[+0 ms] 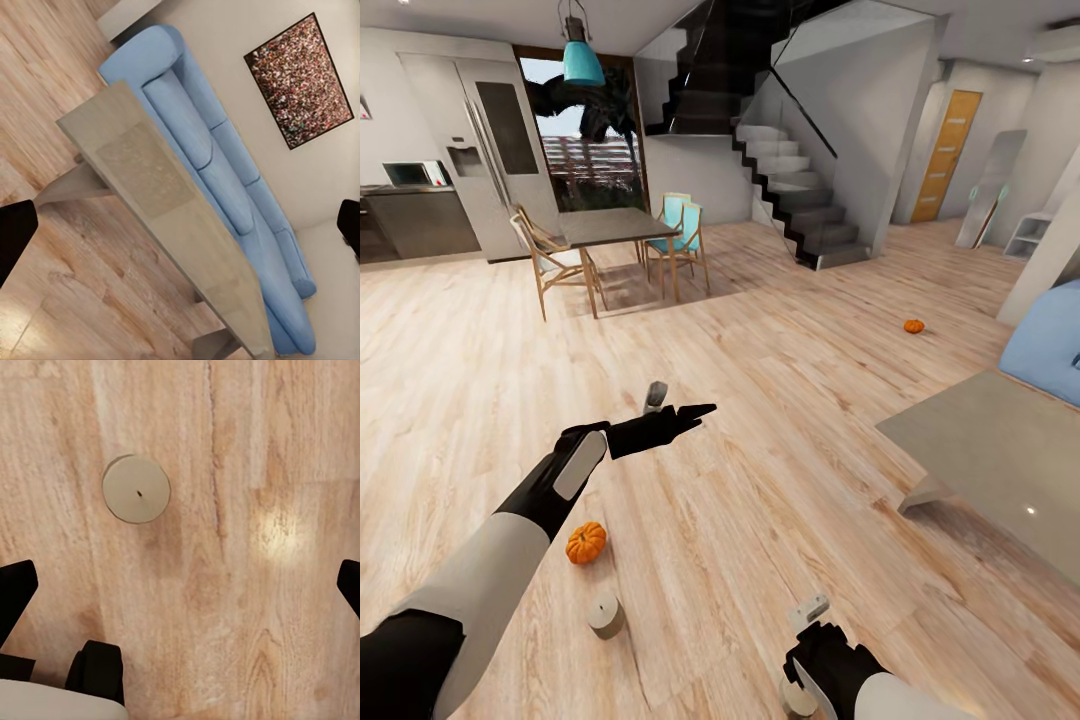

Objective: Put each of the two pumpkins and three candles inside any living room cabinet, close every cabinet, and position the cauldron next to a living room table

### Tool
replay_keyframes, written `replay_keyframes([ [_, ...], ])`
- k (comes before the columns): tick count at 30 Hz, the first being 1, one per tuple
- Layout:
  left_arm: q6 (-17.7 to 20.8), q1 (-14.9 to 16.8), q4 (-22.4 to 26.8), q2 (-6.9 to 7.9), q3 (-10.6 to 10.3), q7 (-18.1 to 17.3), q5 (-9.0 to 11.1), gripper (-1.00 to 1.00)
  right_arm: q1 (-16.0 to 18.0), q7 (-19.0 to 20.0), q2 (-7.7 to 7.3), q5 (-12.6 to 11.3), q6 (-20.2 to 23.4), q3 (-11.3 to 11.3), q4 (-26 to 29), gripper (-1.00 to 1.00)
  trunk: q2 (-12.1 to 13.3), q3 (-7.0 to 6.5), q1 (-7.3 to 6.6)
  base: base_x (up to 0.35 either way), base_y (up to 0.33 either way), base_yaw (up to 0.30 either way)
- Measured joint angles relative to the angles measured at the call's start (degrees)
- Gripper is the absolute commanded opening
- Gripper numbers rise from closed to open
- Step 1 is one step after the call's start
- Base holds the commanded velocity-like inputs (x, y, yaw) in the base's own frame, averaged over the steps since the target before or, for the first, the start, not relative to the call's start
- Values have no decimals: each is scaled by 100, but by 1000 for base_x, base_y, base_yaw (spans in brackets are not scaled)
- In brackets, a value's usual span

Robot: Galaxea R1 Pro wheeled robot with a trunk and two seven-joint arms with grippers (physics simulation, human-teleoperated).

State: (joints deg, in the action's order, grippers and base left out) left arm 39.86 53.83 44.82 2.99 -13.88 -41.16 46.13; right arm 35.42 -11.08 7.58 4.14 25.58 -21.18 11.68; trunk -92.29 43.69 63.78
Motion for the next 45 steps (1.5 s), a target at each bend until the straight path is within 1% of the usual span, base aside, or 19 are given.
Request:
replay_keyframes([
  [24,4,-1,9,0,4,-14,17,100,0,1,-11,16,-19,-9,21,100,-963,431,527,0,0,0],
  [27,4,-1,8,0,0,-14,17,100,0,0,-11,16,-120,-9,35,100,-1083,485,593,0,0,0],
  [28,4,-3,8,0,1,-14,17,100,0,0,-8,16,-225,-9,35,100,-1123,503,615,0,0,0],
  [37,4,1,1,0,-1,-8,17,100,0,0,-11,16,-462,-7,44,100,-1484,664,813,0,0,0],
  [45,4,1,8,-5,-1,-8,17,100,0,2,6,20,-525,-1,165,100,-1805,808,988,0,0,0],
])
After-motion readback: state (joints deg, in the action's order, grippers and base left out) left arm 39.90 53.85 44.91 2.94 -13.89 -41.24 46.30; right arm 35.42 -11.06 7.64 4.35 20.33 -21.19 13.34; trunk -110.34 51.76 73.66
